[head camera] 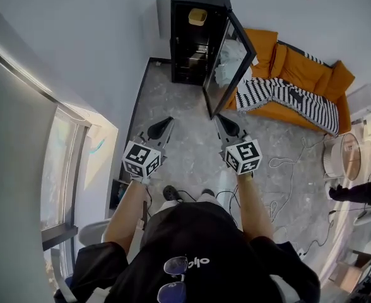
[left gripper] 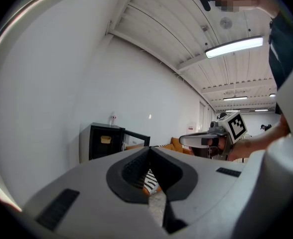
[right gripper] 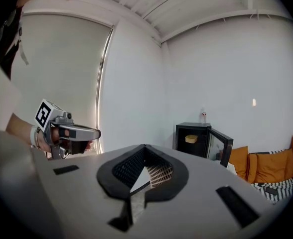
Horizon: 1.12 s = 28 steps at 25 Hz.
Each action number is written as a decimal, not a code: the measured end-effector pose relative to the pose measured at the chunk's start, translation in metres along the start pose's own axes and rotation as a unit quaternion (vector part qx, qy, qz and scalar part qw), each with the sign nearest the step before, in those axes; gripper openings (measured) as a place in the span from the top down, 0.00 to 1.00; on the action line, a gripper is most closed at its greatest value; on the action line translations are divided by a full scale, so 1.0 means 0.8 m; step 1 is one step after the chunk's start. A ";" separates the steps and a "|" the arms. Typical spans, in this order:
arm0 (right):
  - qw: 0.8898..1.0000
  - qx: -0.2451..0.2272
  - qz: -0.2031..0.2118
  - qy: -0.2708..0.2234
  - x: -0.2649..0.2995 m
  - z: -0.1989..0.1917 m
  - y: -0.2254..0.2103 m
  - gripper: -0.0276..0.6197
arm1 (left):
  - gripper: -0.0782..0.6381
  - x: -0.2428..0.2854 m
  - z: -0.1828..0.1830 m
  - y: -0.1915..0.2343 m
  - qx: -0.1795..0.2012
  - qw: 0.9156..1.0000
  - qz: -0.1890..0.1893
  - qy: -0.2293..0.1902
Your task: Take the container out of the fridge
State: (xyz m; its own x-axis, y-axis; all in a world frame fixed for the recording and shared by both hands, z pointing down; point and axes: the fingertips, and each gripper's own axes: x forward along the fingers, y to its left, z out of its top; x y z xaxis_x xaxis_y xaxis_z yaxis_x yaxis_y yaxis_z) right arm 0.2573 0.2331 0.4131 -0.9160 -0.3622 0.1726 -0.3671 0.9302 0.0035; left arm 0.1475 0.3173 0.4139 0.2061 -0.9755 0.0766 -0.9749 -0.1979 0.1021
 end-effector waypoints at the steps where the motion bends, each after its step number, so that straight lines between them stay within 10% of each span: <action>1: 1.000 0.001 -0.005 0.000 0.006 0.001 0.002 0.95 | 0.88 -0.004 0.001 0.007 0.000 1.000 -0.003 0.000; 16: 1.000 0.008 -0.027 0.004 0.104 0.006 -0.019 0.95 | 0.88 0.028 -0.011 0.104 -0.004 1.000 -0.012 0.016; 28: 0.999 0.021 -0.029 -0.012 0.257 0.031 -0.152 0.95 | 0.88 0.179 0.009 0.230 0.006 0.999 -0.011 0.034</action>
State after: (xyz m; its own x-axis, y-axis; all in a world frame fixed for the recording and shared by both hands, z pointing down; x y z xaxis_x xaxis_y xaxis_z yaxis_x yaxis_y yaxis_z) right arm 0.1095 0.0442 0.4234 -0.8962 -0.4175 0.1503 -0.4261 0.9042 -0.0287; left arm -0.0031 0.1408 0.4365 0.2319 -0.9625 0.1409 -0.9710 -0.2205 0.0923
